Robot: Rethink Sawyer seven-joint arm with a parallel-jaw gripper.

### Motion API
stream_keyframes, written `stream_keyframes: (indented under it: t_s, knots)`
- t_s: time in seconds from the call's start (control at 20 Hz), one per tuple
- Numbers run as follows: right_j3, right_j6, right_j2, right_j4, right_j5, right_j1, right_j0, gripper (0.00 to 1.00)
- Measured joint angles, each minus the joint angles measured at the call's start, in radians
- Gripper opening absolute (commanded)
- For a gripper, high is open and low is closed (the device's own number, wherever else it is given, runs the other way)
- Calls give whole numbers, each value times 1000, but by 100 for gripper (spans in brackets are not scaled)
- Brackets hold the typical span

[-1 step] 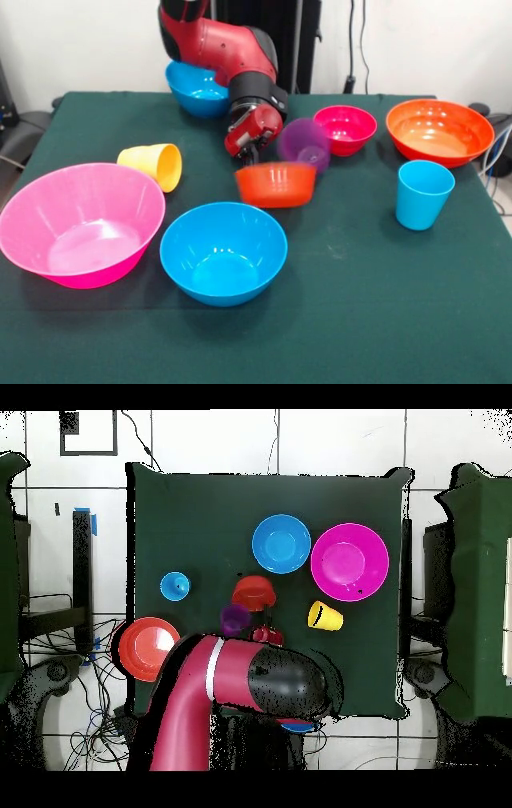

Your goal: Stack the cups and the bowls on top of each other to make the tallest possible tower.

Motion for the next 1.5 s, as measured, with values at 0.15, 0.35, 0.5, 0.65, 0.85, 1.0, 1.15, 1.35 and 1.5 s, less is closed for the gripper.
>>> stream_keyframes:
  t_s: [0.15,0.35,0.5,0.65,0.85,1.0,1.15,1.35,1.5]
  knots:
    - [2,0,0,2,9,-6,3,0]
    - [16,0,0,-14,81,-40,22,0]
    - [29,0,-2,-60,224,-100,59,0]
    - [32,0,-7,-136,441,-192,108,0]
    - [27,0,-8,-201,603,-267,130,0]
    - [8,0,-10,-242,689,-307,130,0]
    - [-21,0,-13,-254,741,-325,132,0]
    - [-50,0,-11,-265,808,-333,142,0]
    - [-63,0,0,-295,945,-352,152,0]
